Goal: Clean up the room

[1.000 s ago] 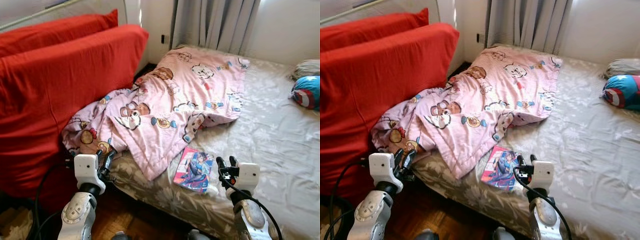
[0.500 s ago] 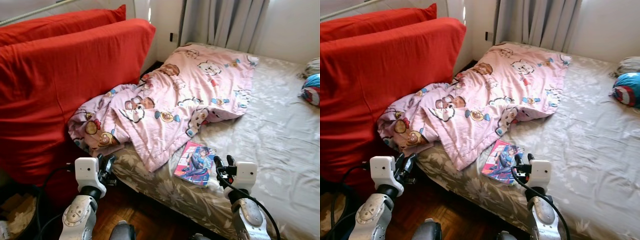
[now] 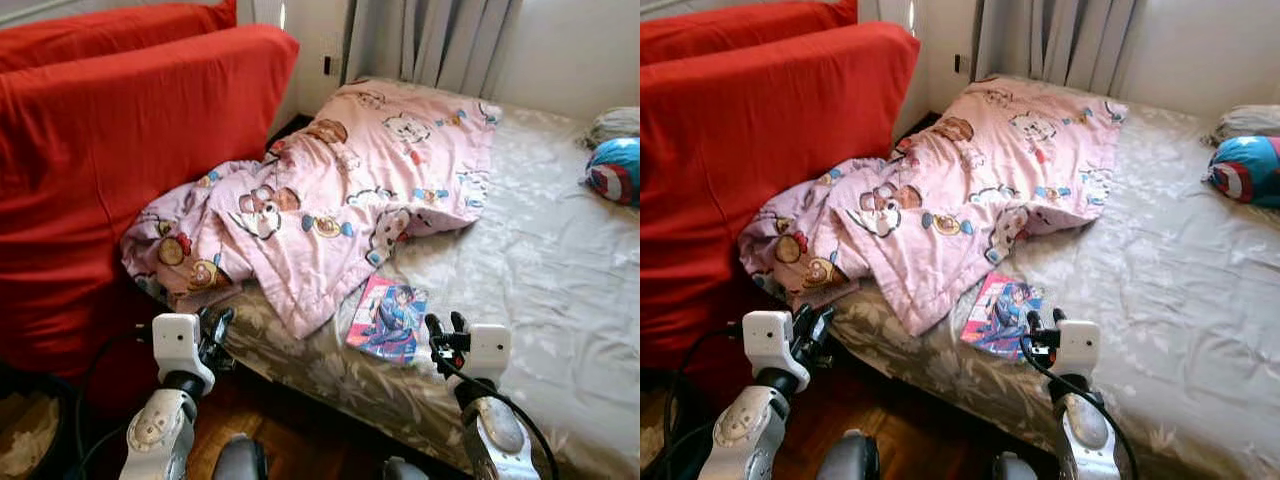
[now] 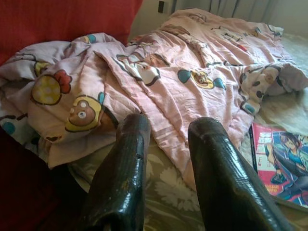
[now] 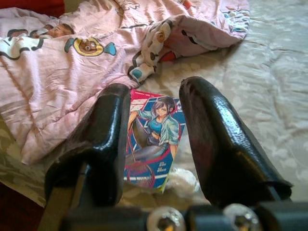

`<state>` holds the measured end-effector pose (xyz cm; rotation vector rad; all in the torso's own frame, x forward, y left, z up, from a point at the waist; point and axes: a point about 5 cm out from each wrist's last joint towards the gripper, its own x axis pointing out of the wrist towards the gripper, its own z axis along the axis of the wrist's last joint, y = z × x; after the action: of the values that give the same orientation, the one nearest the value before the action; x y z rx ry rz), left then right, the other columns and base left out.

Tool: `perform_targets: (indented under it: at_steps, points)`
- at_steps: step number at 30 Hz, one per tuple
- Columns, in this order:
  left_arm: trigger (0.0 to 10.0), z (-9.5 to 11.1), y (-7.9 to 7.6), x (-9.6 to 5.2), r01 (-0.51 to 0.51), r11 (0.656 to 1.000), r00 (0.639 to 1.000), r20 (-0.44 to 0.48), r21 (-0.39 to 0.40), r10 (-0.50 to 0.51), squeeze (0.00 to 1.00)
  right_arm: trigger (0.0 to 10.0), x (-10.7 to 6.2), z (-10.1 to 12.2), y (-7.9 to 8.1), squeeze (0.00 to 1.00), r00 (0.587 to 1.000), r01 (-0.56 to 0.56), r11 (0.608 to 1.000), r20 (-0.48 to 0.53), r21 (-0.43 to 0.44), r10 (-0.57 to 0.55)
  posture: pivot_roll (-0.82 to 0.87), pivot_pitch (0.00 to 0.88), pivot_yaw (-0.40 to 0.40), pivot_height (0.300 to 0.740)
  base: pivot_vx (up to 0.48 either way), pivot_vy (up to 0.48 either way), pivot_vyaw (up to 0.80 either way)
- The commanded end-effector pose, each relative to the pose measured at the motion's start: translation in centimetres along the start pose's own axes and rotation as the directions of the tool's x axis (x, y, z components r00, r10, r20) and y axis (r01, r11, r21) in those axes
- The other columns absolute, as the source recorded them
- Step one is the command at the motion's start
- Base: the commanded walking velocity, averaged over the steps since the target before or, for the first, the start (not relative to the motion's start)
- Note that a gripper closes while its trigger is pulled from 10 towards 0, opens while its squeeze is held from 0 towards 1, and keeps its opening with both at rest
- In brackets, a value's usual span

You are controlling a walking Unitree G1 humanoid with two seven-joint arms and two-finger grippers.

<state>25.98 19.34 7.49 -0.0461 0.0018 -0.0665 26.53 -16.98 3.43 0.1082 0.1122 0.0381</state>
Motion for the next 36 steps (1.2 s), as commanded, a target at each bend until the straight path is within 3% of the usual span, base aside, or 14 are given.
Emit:
perform_targets:
  at_steps: [1, 36]
  points:
    - [10.0, 0.29, -0.28, 0.16, 0.018, 1.0, 1.0, 0.006, 0.003, -0.018, 0.0, 10.0, -0.23, -0.24, -0.17, 0.0, 1.0, 0.008, 1.0, -0.011, 0.0, -0.008, -0.01, 0.083, -0.039, 0.627, 0.0, 0.0, 0.0]
    - [10.0, 0.14, -0.65, 0.33, 0.036, 0.999, 0.999, -0.005, -0.011, -0.036, 0.0, 10.0, -0.25, -0.7, 0.29, 0.0, 1.0, -0.01, 1.0, -0.028, 0.002, 0.01, -0.03, 0.066, -0.029, 0.627, 0.0, 0.0, 0.0]
